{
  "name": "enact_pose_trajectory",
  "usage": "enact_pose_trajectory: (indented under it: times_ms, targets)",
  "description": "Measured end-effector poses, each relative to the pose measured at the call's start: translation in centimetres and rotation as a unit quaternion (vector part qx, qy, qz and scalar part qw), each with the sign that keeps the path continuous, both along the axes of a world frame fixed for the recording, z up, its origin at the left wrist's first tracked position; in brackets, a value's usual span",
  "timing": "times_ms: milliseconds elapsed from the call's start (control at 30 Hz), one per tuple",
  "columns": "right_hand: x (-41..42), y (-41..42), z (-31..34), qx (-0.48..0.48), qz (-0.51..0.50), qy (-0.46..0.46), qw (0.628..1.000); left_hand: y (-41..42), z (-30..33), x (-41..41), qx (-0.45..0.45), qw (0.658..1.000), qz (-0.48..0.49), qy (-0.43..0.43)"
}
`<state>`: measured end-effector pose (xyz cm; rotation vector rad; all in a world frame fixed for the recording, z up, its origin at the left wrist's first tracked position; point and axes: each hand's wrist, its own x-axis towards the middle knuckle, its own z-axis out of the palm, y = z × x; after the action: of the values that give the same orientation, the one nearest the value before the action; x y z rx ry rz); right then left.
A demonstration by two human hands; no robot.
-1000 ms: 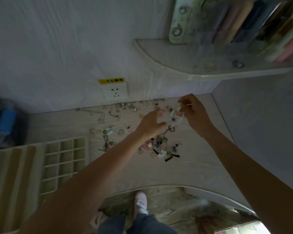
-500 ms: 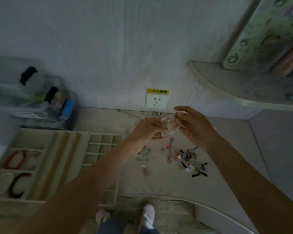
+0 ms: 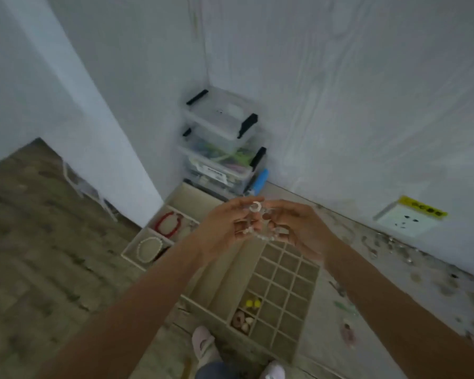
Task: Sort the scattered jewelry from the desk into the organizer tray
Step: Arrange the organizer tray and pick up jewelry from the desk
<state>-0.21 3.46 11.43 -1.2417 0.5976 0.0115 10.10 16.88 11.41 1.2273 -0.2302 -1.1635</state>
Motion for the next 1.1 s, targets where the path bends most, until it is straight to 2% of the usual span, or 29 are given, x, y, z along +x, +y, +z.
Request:
enact_pose_trajectory:
  times_ms: [100, 167, 200, 267, 333, 433, 567, 700, 800, 867, 1000, 1100]
  targets:
    - [4.4, 2.6, -0.7, -0.001, 0.017, 0.012, 1.0, 3.4, -0.4, 3.7, -0.001, 1.0, -0.006, -0.018]
    - [6.4, 3.8, -1.3, -0.003, 0.032, 0.021, 0.999, 5.0, -0.8, 5.5, 0.042, 0.998, 0.001, -0.054]
    - [7.5, 4.4, -1.8, -0.003, 0.039, 0.025, 0.999, 5.7, -1.2, 6.6, 0.083, 0.991, 0.011, -0.103]
    - [9.0, 5.5, -2.6, -0.001, 0.036, 0.035, 0.999, 6.7, -2.5, 8.6, 0.18, 0.954, 0.021, -0.238]
    - [10.4, 6.6, -3.8, -0.005, 0.02, 0.048, 0.999, 7.3, -4.1, 10.3, 0.234, 0.921, 0.014, -0.31]
    - [12.3, 7.9, -5.5, -0.036, 0.003, 0.078, 0.996, 7.5, -5.7, 12.0, 0.26, 0.916, 0.028, -0.303]
    - [14.6, 8.8, -7.3, -0.124, -0.017, 0.093, 0.988, 6.7, -7.6, 14.1, 0.29, 0.889, 0.02, -0.353]
    - [16.1, 9.2, -9.0, -0.207, -0.032, 0.122, 0.97, 5.3, -7.9, 14.3, 0.252, 0.874, 0.008, -0.416]
    - [16.6, 9.2, -9.7, -0.253, 0.007, 0.174, 0.951, 5.0, -8.0, 14.2, 0.23, 0.837, -0.02, -0.495]
    - [16.7, 8.8, -9.9, -0.265, 0.034, 0.197, 0.943, 5.3, -8.5, 14.1, 0.235, 0.806, -0.079, -0.538]
    - [16.3, 8.1, -9.5, -0.333, 0.137, 0.244, 0.901, 6.6, -9.5, 14.1, 0.309, 0.677, -0.21, -0.634]
    - [16.4, 8.1, -9.1, -0.376, 0.175, 0.25, 0.875, 6.9, -9.2, 13.9, 0.266, 0.612, -0.251, -0.701]
